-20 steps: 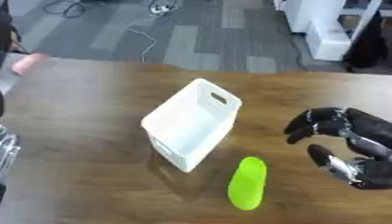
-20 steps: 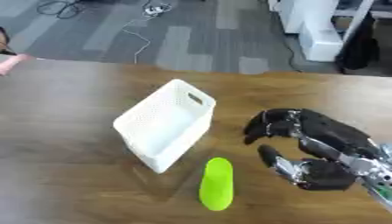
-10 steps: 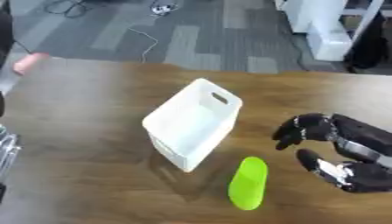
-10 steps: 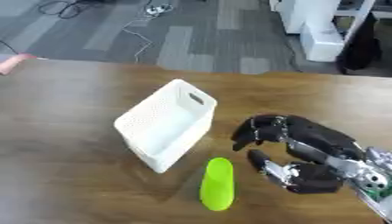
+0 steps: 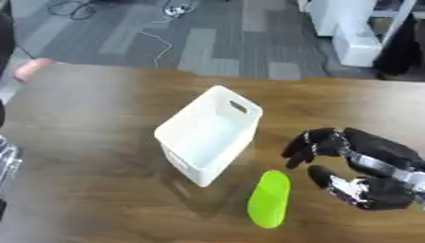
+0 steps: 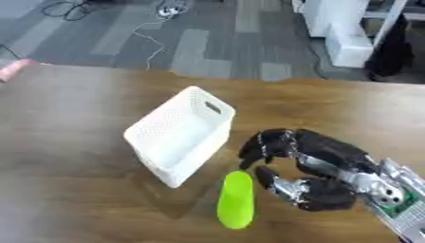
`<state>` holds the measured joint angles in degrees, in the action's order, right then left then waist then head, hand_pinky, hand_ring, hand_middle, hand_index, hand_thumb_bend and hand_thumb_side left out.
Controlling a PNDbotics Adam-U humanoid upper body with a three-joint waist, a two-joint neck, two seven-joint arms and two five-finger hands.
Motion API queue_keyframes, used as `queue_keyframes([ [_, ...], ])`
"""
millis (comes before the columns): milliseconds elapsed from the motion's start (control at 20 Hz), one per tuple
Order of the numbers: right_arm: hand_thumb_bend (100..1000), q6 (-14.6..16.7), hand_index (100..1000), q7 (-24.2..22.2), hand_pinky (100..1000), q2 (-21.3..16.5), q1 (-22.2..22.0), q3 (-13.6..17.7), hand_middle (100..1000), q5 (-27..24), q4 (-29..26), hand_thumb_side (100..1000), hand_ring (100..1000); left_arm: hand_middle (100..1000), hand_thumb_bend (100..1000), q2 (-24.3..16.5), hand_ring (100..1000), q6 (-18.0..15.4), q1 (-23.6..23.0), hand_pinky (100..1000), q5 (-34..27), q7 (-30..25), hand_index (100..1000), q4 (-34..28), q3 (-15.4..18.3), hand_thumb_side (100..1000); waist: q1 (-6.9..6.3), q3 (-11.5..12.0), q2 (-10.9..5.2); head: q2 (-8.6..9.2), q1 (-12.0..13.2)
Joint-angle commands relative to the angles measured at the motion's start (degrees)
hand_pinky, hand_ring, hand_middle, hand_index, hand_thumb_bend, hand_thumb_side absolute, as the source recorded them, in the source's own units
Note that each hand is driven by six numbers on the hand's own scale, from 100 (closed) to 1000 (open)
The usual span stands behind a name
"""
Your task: Pick up objects on the table and place them in the box.
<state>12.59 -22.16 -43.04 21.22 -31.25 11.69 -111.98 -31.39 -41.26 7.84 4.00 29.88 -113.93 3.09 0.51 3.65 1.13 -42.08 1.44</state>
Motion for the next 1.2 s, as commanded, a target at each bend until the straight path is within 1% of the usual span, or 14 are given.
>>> queue_keyframes([
  [50, 100, 0.3, 768, -0.5, 602, 0.0, 0.9, 0.1, 758, 0.5, 0.4, 1000, 727, 720, 725, -1.3, 624, -2.7, 0.8, 609, -0.2, 2.3, 732, -0.7, 0.3, 1000, -0.14, 0.1, -0.58, 0.45, -0.7],
  [100, 100, 0.4, 777, -0.5, 614, 0.5, 0.9, 0.1, 769, 0.8, 0.8, 1000, 737, 720, 724, -1.3, 624, -2.7, 0.8, 609, -0.3, 2.3, 732, -0.7, 0.2, 1000, -0.14, 0.0, -0.58, 0.43, -0.7],
  [250, 100, 0.9, 783, -1.1, 627, 3.7, 1.6, 1.0, 777, 3.1, 2.9, 1000, 745, 720, 723, -1.2, 624, -2.7, 0.6, 609, -0.2, 2.2, 732, -0.7, 0.2, 1000, -0.24, -0.1, -0.60, 0.34, -0.6],
  [300, 100, 1.3, 786, -1.4, 648, 4.4, 2.0, 1.0, 783, 4.0, 3.5, 1000, 754, 720, 723, -1.2, 624, -2.7, 0.6, 609, -0.2, 2.2, 732, -0.7, 0.2, 1000, -0.26, -0.1, -0.62, 0.30, -0.7],
  [400, 100, 2.2, 783, -2.6, 671, 5.6, 3.4, 0.7, 782, 6.9, 4.6, 1000, 762, 720, 725, -1.1, 624, -2.7, 0.7, 609, -0.2, 2.2, 732, -0.7, 0.2, 1000, -0.25, 0.0, -0.63, 0.27, -1.0],
  [450, 100, 2.8, 781, -3.2, 674, 6.1, 3.8, 0.6, 781, 8.6, 5.1, 1000, 763, 720, 715, -1.1, 624, -2.7, 0.8, 609, -0.2, 2.2, 732, -0.7, 0.2, 1000, -0.23, 0.0, -0.61, 0.31, -1.1],
  [550, 100, 3.8, 778, -3.6, 674, 6.9, 4.1, 0.4, 779, 11.1, 6.0, 1000, 763, 720, 726, -1.0, 624, -2.7, 0.9, 609, -0.3, 2.3, 732, -0.7, 0.2, 1000, -0.19, 0.1, -0.58, 0.44, -1.3],
  [750, 100, 5.5, 763, -1.8, 675, 9.3, 5.3, 0.5, 763, 14.5, 7.9, 1000, 758, 720, 727, -1.0, 624, -2.6, 1.0, 609, -0.4, 2.2, 732, -0.7, 0.2, 1000, -0.20, 0.1, -0.60, 0.27, -1.3],
  [950, 100, 6.8, 764, -0.7, 687, 11.8, 6.9, -0.2, 763, 17.8, 11.2, 1000, 760, 720, 726, -0.9, 624, -2.6, 0.9, 609, -0.4, 2.1, 732, -0.7, 0.2, 1000, -0.25, 0.1, -0.54, 0.01, -1.3],
  [1100, 100, 8.4, 767, 0.1, 715, 13.0, 7.7, -0.5, 765, 21.2, 12.6, 1000, 777, 720, 726, -0.9, 624, -2.6, 0.9, 609, -0.4, 2.1, 732, -0.7, 0.2, 1000, -0.26, 0.2, -0.50, -0.25, -1.3],
  [1200, 100, 9.5, 770, 0.8, 779, 13.4, 7.7, -0.5, 769, 23.4, 13.1, 1000, 804, 720, 727, -0.8, 624, -2.6, 0.9, 609, -0.5, 2.1, 732, -0.7, 0.2, 1000, -0.27, 0.2, -0.50, -0.41, -1.3],
])
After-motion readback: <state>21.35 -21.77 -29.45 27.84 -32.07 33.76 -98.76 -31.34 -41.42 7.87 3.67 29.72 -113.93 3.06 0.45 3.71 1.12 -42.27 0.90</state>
